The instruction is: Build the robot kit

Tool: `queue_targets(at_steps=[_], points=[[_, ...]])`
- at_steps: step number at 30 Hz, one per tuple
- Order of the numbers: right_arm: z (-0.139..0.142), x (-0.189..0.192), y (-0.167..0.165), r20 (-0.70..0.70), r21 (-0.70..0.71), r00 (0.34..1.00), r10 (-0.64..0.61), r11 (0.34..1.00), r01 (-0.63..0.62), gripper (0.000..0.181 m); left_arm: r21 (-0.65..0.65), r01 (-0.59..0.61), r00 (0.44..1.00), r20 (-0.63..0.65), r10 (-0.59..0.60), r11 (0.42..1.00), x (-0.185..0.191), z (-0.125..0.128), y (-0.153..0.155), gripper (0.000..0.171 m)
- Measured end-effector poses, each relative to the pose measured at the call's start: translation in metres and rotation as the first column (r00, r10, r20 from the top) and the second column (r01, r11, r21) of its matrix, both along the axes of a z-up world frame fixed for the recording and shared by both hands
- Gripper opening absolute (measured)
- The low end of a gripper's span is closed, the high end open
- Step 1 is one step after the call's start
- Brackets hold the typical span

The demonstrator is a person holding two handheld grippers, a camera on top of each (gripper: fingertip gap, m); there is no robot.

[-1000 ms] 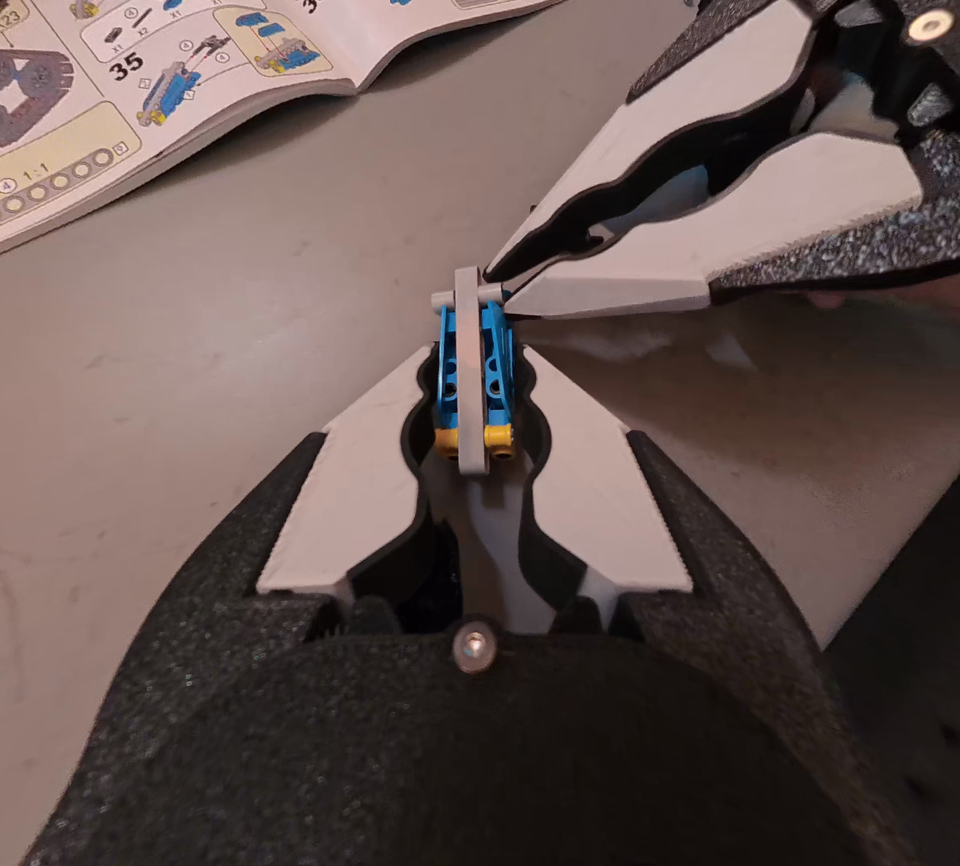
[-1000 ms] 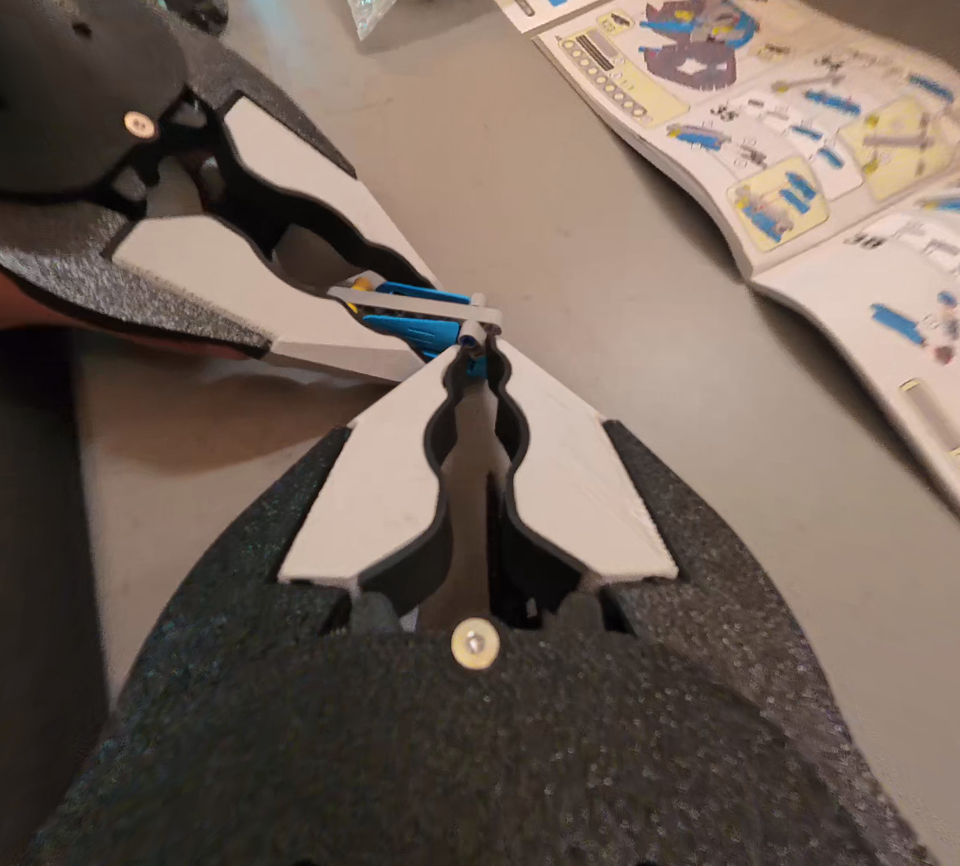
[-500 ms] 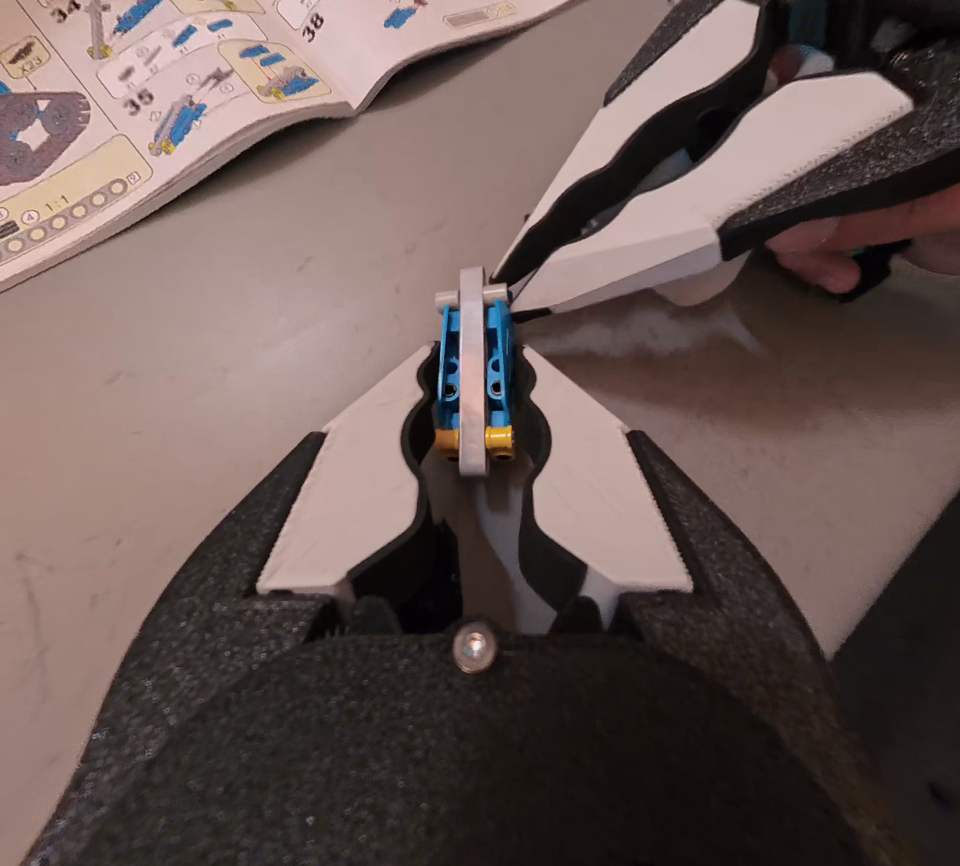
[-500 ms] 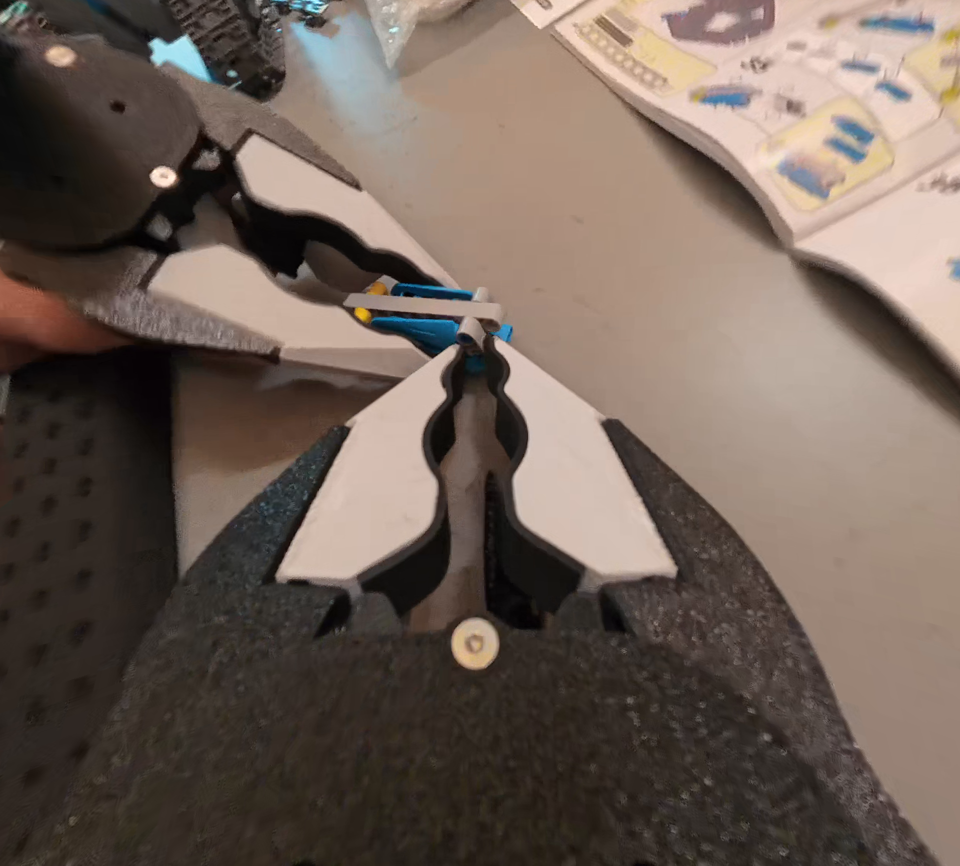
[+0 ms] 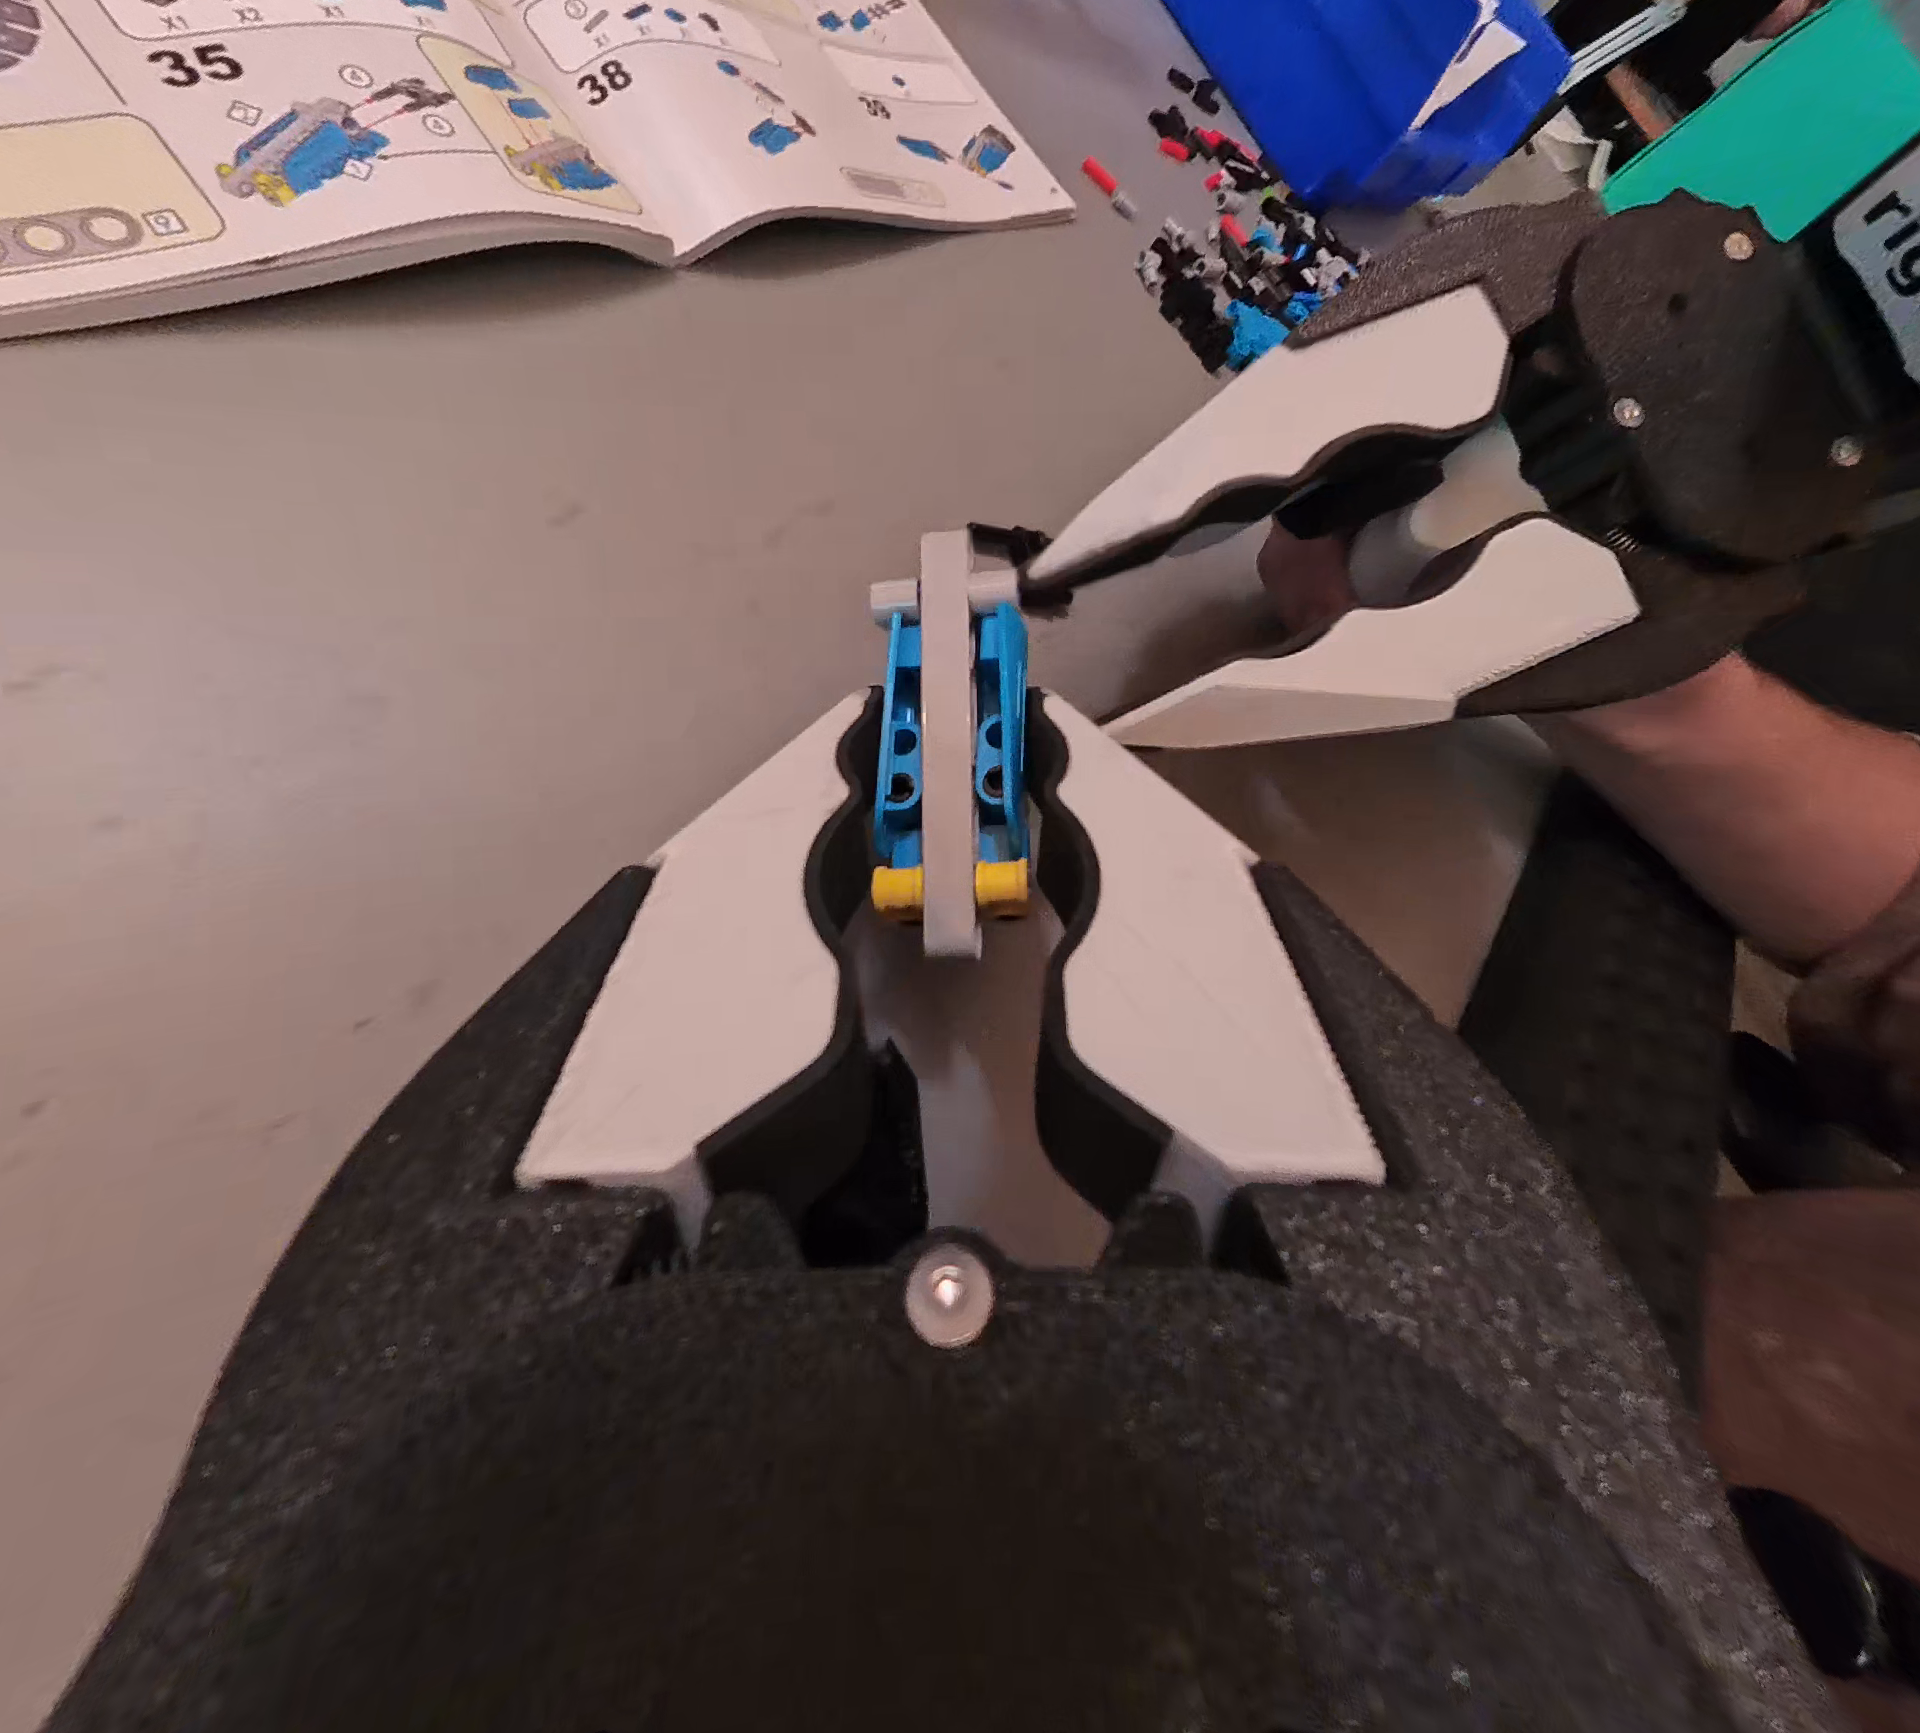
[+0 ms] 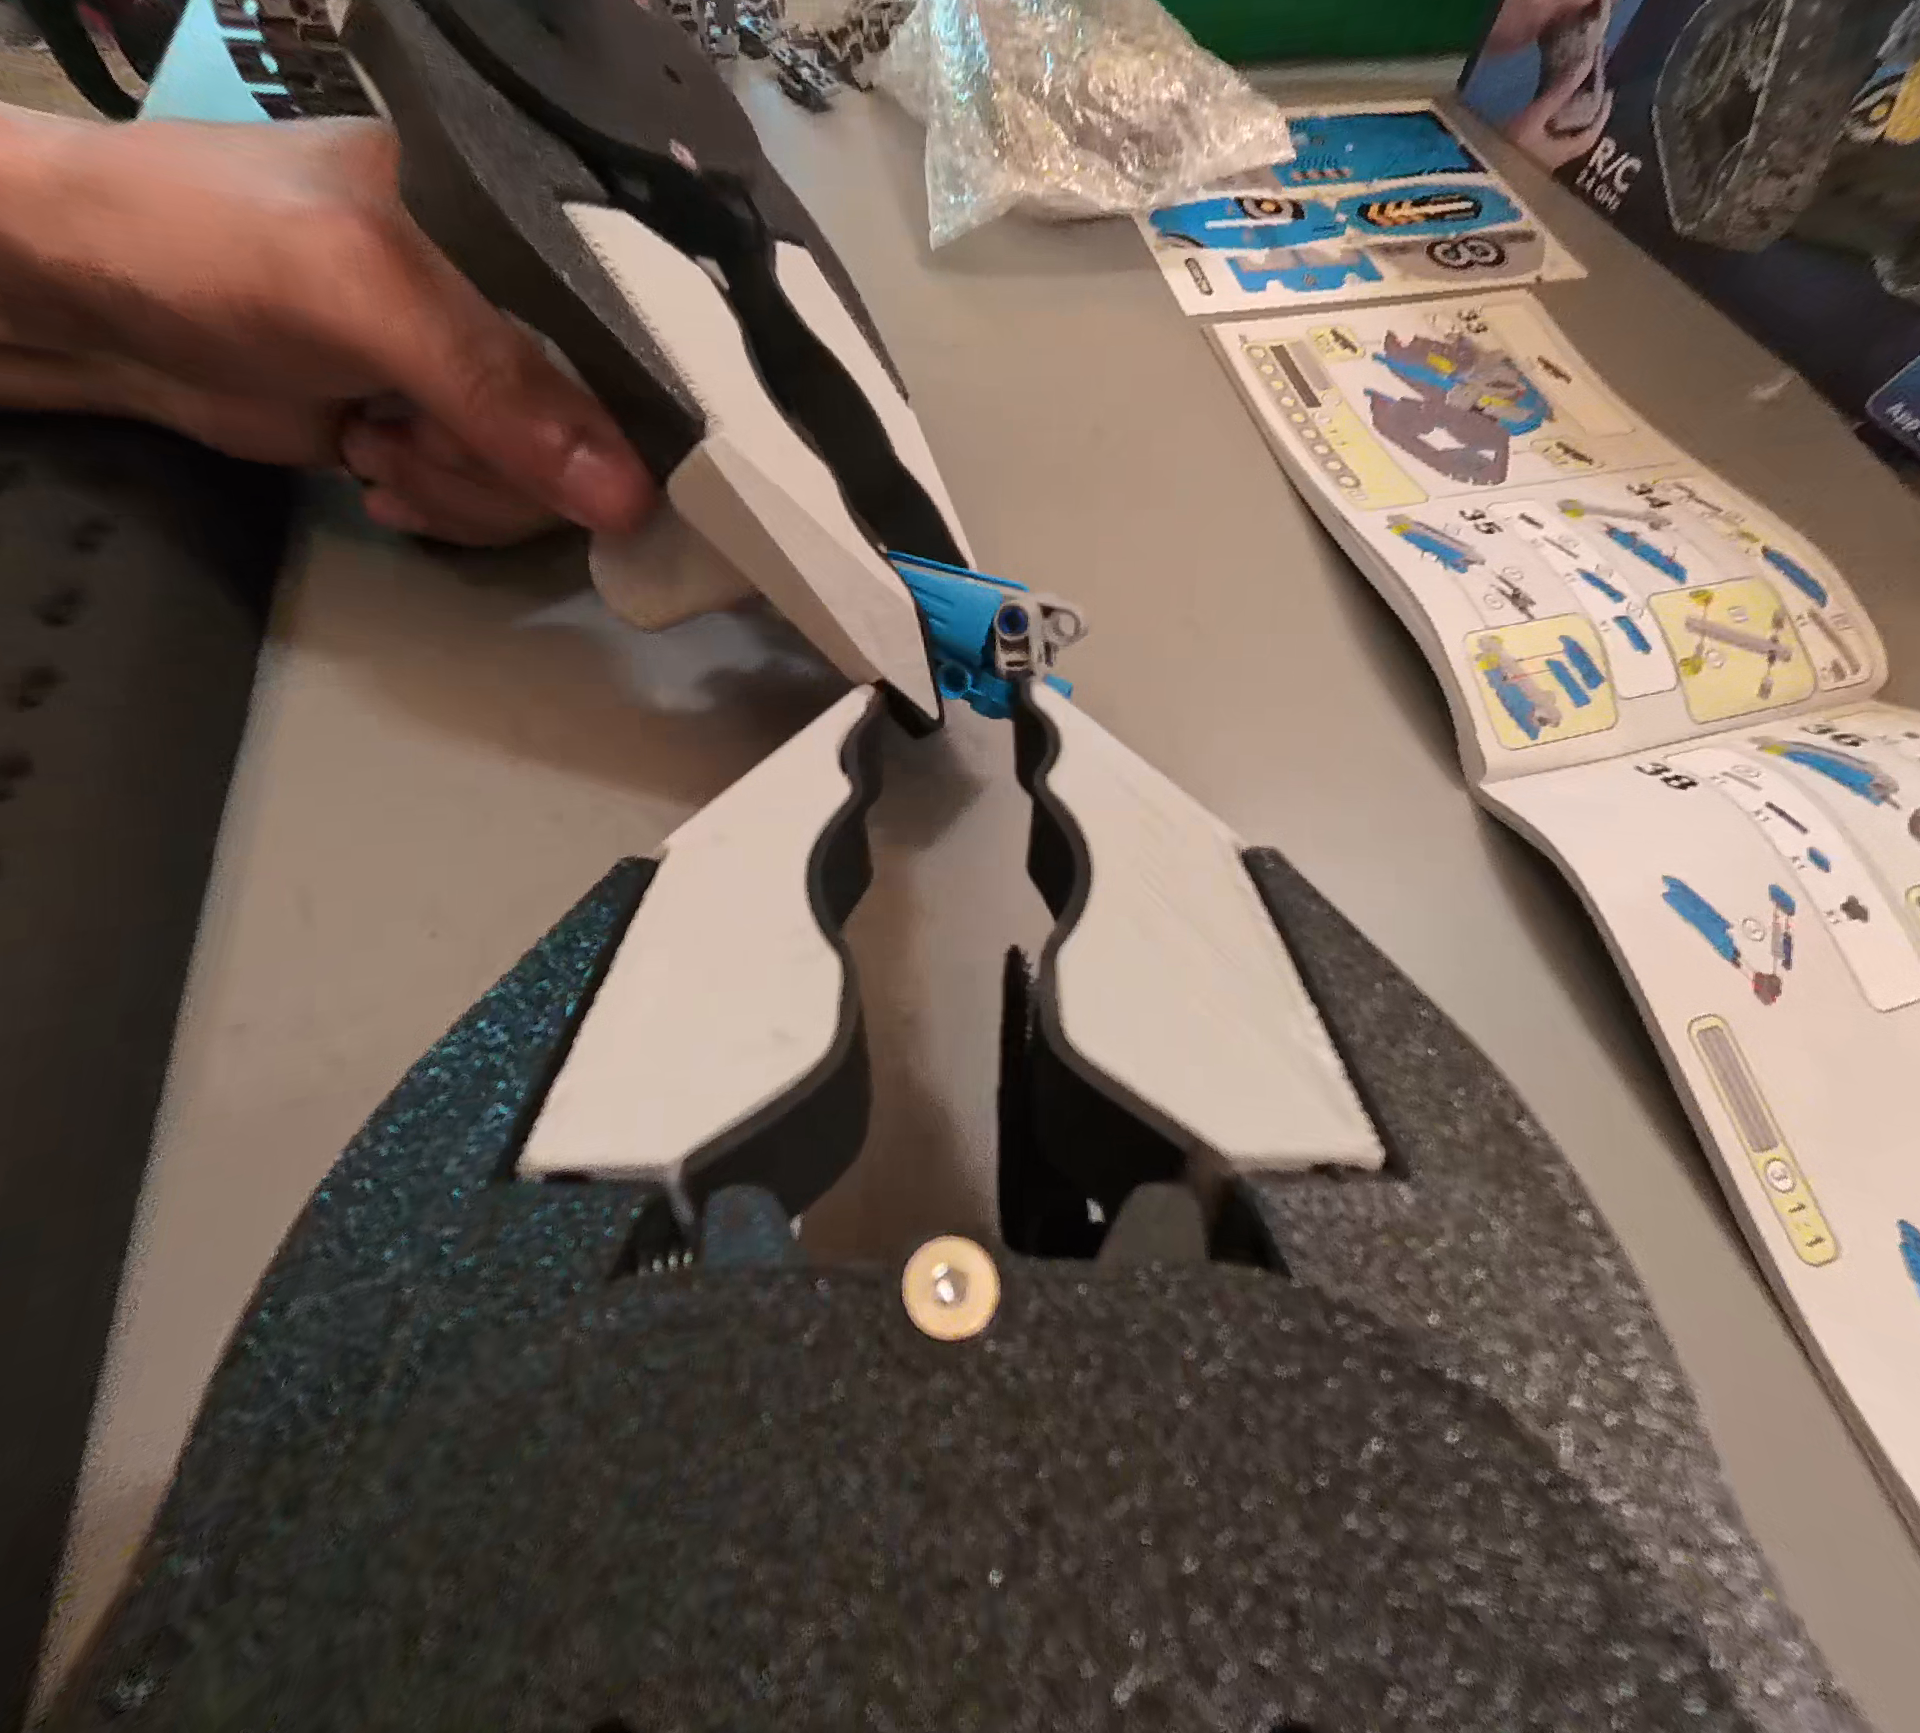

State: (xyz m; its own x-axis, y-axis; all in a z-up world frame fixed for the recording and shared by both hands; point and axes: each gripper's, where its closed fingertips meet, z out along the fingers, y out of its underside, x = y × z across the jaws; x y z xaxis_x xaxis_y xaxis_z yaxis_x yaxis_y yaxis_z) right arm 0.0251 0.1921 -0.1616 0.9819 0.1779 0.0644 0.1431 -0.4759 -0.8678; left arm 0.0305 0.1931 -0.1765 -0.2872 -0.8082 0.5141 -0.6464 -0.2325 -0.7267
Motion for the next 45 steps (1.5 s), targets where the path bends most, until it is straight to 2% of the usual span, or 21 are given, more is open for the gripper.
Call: queue_targets(at_steps=[3,8,12,15,27,31,35,45], points=[[0.006,0.003,0.0,0.061,0.032,0.998,-0.01,0.999,0.008,0.032,-0.023,0.012,1.0,0.016,-0.011,1.0,-0.001,0.004,-0.001,0.025],[0.006,-0.001,0.0,0.074,0.054,0.997,0.011,0.998,-0.015,0.027,-0.035,0.017,1.0,0.017,-0.017,0.999,-0.001,0.004,-0.001,0.024],[0.01,0.002,-0.001,0.1,0.072,0.995,0.012,0.997,-0.019,0.036,-0.044,0.034,0.999,0.023,-0.033,0.998,-0.002,0.006,-0.003,0.025],[0.008,-0.002,-0.001,0.103,0.075,0.994,0.041,0.996,-0.049,0.029,-0.049,0.031,0.999,0.021,-0.03,0.998,-0.002,0.005,-0.003,0.024],[0.009,-0.007,-0.005,0.106,0.094,0.99,0.088,0.991,-0.098,0.03,-0.046,0.067,0.997,0.029,-0.065,0.997,-0.005,0.006,-0.008,0.024],[0.007,-0.009,-0.006,0.053,0.085,0.995,0.08,0.993,-0.085,0.029,-0.042,0.077,0.997,0.03,-0.076,0.996,-0.007,0.006,-0.01,0.024],[0.008,-0.01,-0.007,-0.077,0.082,0.994,0.079,0.994,-0.072,0.026,-0.042,0.079,0.996,0.035,-0.078,0.996,-0.008,0.007,-0.011,0.024],[0.011,-0.012,-0.008,-0.16,0.086,0.984,0.079,0.994,-0.065,0.024,-0.054,0.091,0.995,0.046,-0.088,0.994,-0.009,0.01,-0.013,0.024]])
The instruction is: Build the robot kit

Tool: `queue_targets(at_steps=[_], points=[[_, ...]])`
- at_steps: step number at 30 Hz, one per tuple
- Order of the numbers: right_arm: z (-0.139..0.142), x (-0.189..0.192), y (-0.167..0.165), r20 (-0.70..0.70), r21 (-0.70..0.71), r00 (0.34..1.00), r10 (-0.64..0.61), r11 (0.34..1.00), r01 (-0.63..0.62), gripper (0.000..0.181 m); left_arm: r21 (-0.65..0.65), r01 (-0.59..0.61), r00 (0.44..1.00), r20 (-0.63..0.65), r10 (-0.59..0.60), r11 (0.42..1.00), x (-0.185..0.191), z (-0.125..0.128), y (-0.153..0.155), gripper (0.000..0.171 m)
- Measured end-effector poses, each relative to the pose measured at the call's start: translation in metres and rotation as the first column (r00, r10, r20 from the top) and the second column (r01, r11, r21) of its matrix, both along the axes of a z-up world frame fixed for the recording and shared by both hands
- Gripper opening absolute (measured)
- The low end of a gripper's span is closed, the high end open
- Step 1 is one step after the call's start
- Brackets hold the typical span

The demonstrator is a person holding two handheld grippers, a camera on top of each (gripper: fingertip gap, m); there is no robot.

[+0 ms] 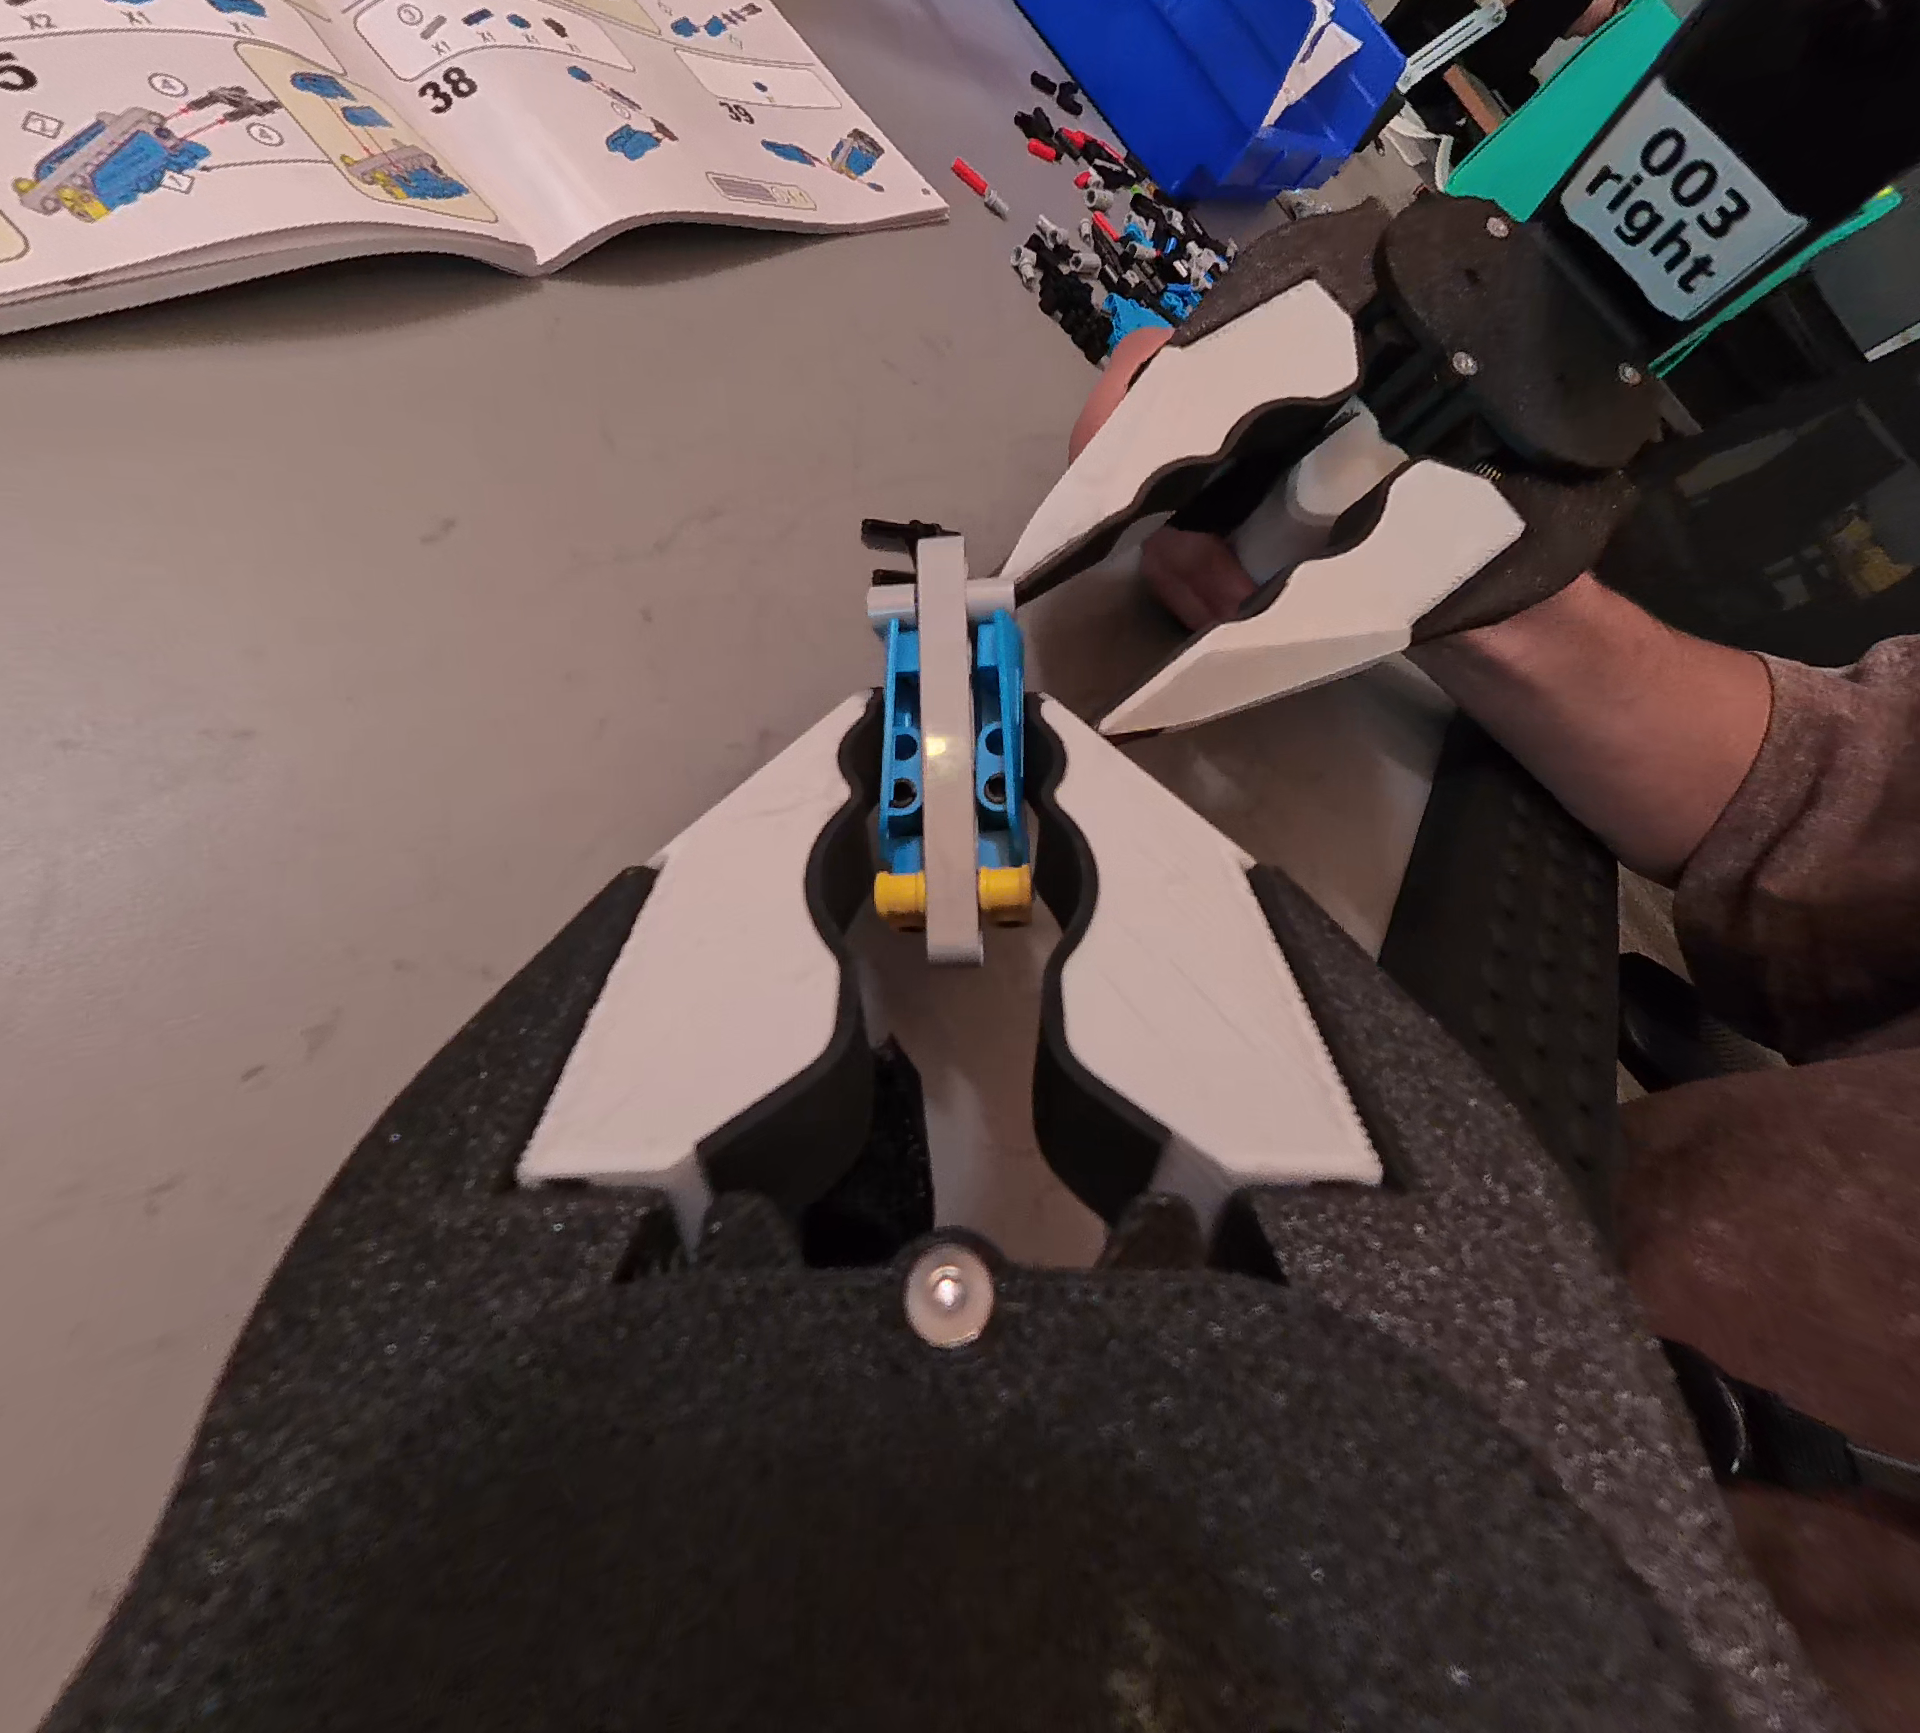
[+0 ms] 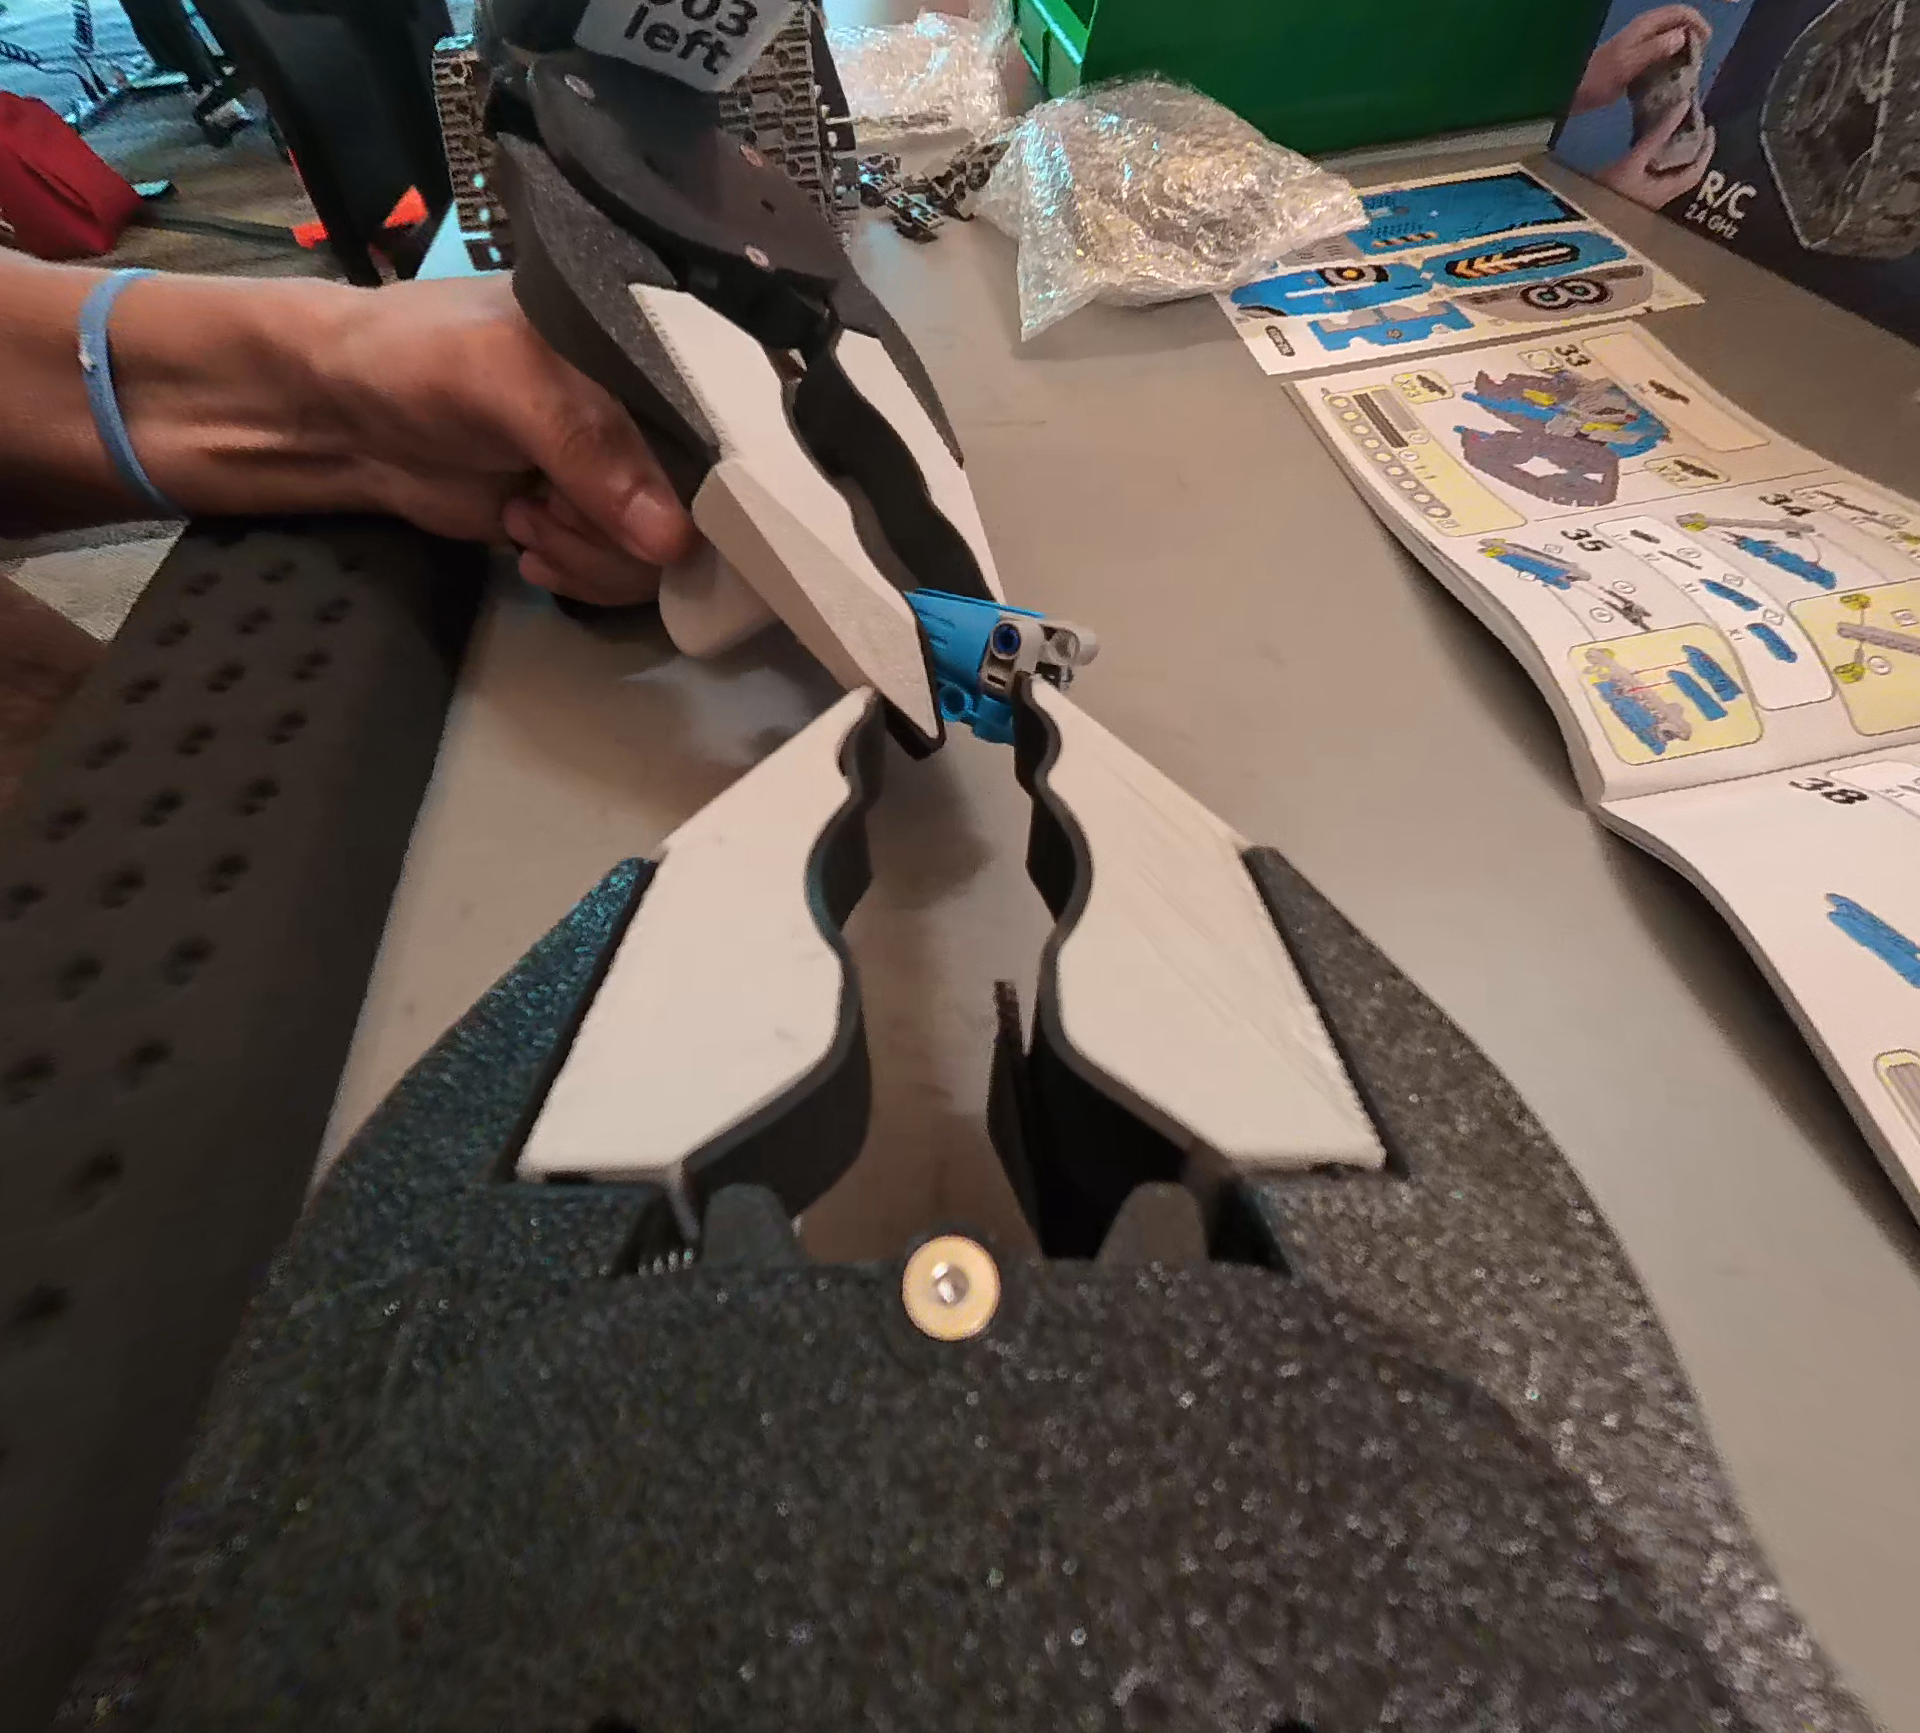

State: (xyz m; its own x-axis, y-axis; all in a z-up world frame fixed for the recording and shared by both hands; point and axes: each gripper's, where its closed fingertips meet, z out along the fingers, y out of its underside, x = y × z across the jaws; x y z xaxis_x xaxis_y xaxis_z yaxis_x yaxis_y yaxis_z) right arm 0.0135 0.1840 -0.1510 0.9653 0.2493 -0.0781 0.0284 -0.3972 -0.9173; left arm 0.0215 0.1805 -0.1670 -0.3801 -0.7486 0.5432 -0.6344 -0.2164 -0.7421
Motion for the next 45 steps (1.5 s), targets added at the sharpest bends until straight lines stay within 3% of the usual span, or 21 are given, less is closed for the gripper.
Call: queue_targets(at_steps=[6,10,12,16,20,25,29,32,34,36,40,41,45], points=[[0.013,0.001,-0.001,-0.018,0.057,1.0,0.005,0.998,-0.004,0.03,-0.05,0.005,0.999,0.045,-0.003,0.999,0.001,0.01,0.0,0.025],[0.04,0.015,-0.011,-0.131,0.156,0.991,0.02,0.988,0.0,0.041,-0.183,0.07,0.987,0.157,-0.041,0.981,-0.005,0.039,-0.008,0.025],[0.049,0.003,-0.018,-0.262,0.184,0.955,0.137,0.979,-0.09,0.047,-0.228,0.114,0.969,0.24,-0.058,0.967,-0.01,0.058,-0.012,0.026],[0.057,-0.014,-0.018,-0.476,0.197,0.843,0.251,0.964,-0.176,0.059,-0.178,0.156,0.927,0.367,-0.081,0.972,-0.017,0.074,-0.02,0.025],[0.077,-0.016,-0.022,-0.552,0.292,0.77,0.319,0.939,-0.18,0.045,-0.118,0.158,0.901,0.423,-0.095,0.98,-0.02,0.077,-0.025,0.025],[0.065,-0.019,-0.016,-0.433,0.236,0.867,0.247,0.959,-0.155,0.024,-0.076,0.177,0.892,0.433,-0.128,0.981,-0.022,0.074,-0.033,0.026],[0.063,-0.012,-0.012,-0.333,0.219,0.926,0.179,0.97,-0.109,0.024,-0.054,0.114,0.918,0.387,-0.085,0.992,-0.014,0.066,-0.025,0.033],[0.063,-0.001,-0.008,-0.188,0.211,0.98,0.062,0.977,-0.021,0.024,0.15,-0.017,0.906,0.42,-0.048,0.989,-0.006,0.056,-0.016,0.045],[0.064,0.002,-0.007,-0.163,0.204,0.987,0.001,0.978,0.033,0.024,0.349,-0.127,0.882,0.468,-0.055,0.929,-0.001,0.049,-0.012,0.049],[0.064,0.0,-0.004,-0.203,0.179,0.979,-0.025,0.982,0.063,0.024,0.505,-0.226,0.865,0.497,-0.067,0.833,0.005,0.043,-0.009,0.053],[0.05,-0.001,0.003,-0.164,0.11,0.981,-0.105,0.986,0.124,0.024,0.636,-0.374,0.824,0.562,-0.073,0.675,0.007,0.048,-0.001,0.037],[0.049,-0.002,0.004,-0.151,0.106,0.983,-0.107,0.987,0.124,0.024,0.643,-0.385,0.825,0.562,-0.065,0.662,0.007,0.047,0.003,0.028],[0.056,-0.006,0.002,-0.086,0.155,0.993,-0.084,0.983,0.097,0.024,0.604,-0.35,0.83,0.554,-0.061,0.716,0.006,0.05,0.002,0.025]])
